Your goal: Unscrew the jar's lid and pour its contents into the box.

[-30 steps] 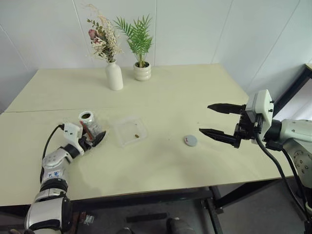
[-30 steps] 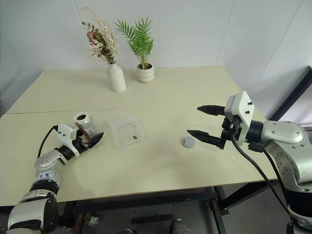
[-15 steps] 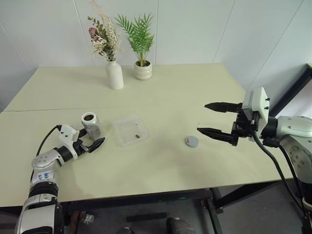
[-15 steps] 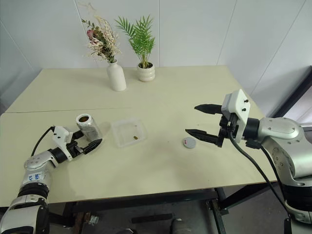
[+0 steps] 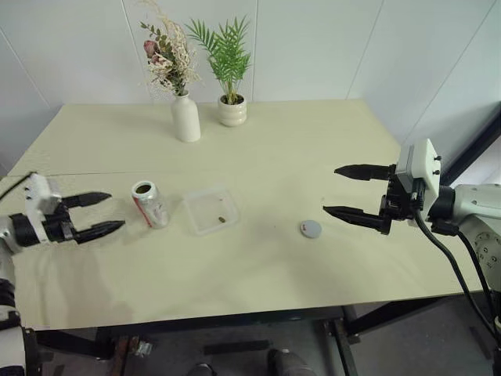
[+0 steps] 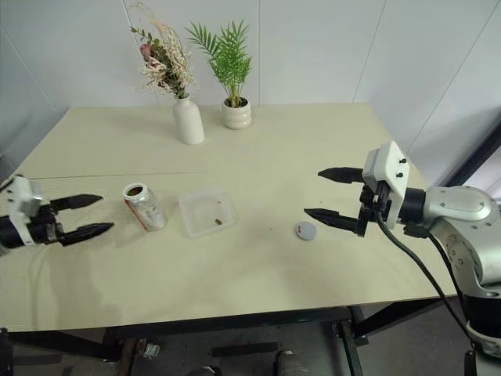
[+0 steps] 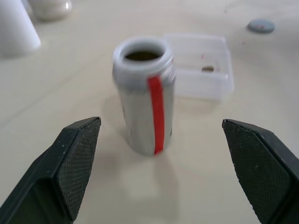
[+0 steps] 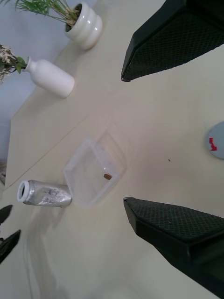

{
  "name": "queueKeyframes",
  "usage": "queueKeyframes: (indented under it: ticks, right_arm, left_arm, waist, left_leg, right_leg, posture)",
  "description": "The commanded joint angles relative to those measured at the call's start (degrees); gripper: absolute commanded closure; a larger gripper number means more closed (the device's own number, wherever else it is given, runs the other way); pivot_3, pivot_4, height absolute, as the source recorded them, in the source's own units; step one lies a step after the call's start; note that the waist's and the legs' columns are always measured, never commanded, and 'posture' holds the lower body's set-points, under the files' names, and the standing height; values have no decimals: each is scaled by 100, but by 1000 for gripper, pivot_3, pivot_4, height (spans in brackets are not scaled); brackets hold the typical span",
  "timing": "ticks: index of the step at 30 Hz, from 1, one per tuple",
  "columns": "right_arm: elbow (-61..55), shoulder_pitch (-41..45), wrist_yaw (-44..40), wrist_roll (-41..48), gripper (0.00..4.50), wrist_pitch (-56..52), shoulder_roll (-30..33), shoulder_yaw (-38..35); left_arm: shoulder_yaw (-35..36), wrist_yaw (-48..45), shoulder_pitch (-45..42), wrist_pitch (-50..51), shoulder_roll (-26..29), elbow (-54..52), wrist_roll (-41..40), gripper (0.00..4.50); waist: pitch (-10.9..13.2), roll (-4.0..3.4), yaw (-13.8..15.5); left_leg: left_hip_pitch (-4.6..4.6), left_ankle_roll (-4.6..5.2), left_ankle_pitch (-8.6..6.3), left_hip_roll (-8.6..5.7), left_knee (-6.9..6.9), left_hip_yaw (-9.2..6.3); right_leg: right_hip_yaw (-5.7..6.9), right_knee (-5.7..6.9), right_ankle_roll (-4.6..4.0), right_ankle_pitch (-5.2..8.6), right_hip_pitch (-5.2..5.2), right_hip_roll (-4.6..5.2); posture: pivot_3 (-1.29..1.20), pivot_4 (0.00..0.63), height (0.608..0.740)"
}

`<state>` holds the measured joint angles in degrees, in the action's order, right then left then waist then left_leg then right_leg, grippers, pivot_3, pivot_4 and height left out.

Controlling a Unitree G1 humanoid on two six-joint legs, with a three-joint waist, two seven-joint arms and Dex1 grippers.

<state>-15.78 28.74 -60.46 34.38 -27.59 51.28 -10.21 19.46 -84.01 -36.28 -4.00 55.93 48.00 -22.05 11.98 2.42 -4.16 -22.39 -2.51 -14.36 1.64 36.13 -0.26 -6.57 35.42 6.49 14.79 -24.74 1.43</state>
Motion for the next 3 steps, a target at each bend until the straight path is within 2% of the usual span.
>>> queueKeyframes:
  ticks: [1,3]
  right_arm:
    - [-62,52,-55,11,318,171,161,-320]
    - [37,53,-132,-41,318,256,203,-337]
  left_arm:
    - [159,-607,-318,-353,78,370,-198,57]
    - [92,-793,-474,-363,61,490,-249,57]
  waist:
    - [1,1,-25]
    - [1,1,-35]
  left_leg:
    - [-2,0,0,0,0,0]
    - [-1,0,0,3,1,-1]
  right_leg:
    - [0,1,0,0,-2,0]
    - [1,4,1,-1,-3,-4]
  posture:
    - [0,150,740]
    - [0,150,740]
